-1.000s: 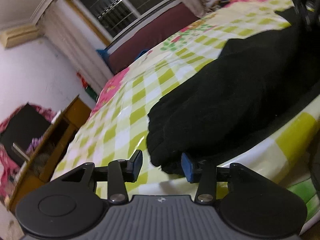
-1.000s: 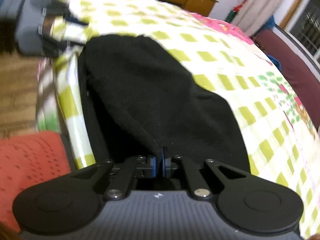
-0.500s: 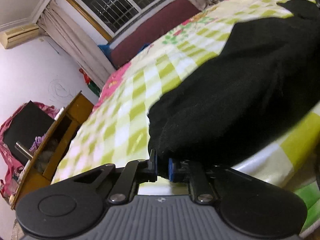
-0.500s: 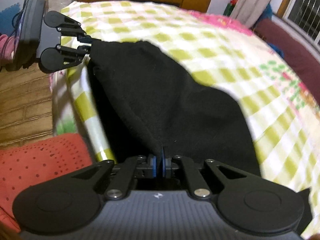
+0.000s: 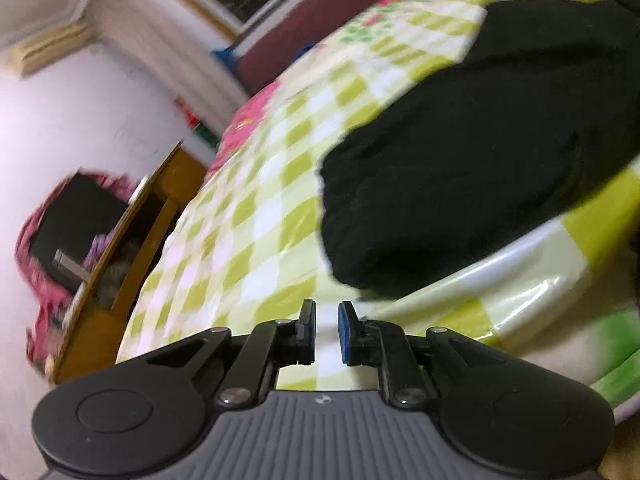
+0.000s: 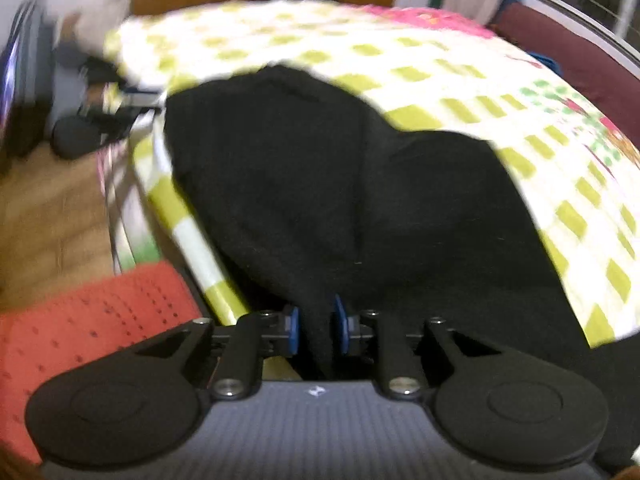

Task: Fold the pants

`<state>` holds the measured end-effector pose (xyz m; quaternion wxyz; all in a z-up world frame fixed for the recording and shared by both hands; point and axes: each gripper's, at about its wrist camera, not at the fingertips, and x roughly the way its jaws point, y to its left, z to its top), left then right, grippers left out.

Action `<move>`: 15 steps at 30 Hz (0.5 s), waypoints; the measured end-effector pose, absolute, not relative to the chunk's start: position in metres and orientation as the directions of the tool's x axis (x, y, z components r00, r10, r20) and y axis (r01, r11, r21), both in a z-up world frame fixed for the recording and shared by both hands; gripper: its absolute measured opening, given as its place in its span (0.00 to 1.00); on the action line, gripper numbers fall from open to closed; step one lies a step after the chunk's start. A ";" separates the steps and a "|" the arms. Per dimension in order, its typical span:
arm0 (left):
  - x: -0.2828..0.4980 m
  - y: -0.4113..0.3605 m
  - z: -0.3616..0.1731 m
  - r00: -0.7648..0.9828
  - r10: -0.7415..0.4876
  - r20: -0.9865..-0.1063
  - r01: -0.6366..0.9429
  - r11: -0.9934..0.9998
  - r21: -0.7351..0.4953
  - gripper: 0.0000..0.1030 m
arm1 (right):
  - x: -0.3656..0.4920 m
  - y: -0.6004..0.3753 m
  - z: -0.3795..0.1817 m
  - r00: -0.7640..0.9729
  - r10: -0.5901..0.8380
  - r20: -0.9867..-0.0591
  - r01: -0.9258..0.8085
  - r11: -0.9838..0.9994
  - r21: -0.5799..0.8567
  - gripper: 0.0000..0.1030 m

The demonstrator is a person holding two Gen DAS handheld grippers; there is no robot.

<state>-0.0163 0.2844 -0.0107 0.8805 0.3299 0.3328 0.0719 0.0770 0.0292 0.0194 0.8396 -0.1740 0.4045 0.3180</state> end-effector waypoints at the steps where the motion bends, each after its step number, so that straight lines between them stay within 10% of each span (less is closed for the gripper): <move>1: -0.018 0.285 -0.004 0.769 0.352 -0.534 0.069 0.784 0.616 0.31 | 0.079 0.017 0.025 0.489 0.397 -0.776 -0.642 0.766 -0.013 0.31; 15: 0.046 0.086 0.025 0.803 -0.194 -0.564 0.426 0.848 0.315 0.39 | 0.193 -0.187 0.038 0.679 0.034 -0.733 0.008 0.999 0.054 0.38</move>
